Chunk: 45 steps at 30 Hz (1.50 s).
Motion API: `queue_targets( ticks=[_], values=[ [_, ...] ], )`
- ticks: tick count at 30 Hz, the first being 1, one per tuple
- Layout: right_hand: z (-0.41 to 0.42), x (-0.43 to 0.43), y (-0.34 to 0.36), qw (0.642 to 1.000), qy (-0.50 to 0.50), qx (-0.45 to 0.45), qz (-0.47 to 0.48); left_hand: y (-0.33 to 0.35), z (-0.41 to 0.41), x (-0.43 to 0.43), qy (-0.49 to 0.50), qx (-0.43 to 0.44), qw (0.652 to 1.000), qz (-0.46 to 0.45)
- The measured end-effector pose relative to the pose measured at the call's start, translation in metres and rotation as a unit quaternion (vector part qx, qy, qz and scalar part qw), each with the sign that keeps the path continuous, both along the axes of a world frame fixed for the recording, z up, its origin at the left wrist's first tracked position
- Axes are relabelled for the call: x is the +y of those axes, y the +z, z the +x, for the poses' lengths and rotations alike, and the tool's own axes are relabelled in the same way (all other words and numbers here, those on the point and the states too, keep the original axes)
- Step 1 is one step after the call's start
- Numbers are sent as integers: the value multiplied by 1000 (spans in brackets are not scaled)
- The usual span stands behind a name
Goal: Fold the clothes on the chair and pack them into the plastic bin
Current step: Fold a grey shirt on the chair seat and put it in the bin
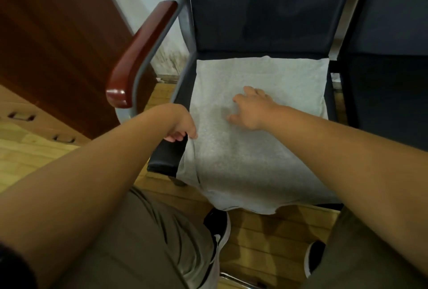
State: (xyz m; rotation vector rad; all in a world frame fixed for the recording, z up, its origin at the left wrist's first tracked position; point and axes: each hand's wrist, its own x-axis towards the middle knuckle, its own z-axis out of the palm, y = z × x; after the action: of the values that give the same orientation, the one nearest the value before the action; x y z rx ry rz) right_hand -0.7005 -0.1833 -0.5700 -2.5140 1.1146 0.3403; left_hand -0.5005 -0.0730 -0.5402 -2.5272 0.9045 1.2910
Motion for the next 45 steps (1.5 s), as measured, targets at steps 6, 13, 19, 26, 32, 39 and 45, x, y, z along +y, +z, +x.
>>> queue_targets(
  ticks=[6,13,19,26,32,39,45],
  values=[
    [-9,11,-9,1000,16,21,12,8,-6,7,74,107,990,-60],
    [-8,11,-13,999,20,29,-3,13,6,10,59,161,985,6],
    [-7,9,-14,999,27,32,-9,8,28,17,1,135,988,77],
    [-10,8,-18,999,30,31,-15,6,35,20,-57,32,993,95],
    [-17,12,-20,1000,13,-1,-10,4,23,26,-66,46,986,145],
    [-46,25,5,1000,-22,-11,8,11,3,45,-158,-74,974,141],
    [-82,67,58,986,-99,-95,99,27,-25,74,-94,-17,995,-38]
  ],
)
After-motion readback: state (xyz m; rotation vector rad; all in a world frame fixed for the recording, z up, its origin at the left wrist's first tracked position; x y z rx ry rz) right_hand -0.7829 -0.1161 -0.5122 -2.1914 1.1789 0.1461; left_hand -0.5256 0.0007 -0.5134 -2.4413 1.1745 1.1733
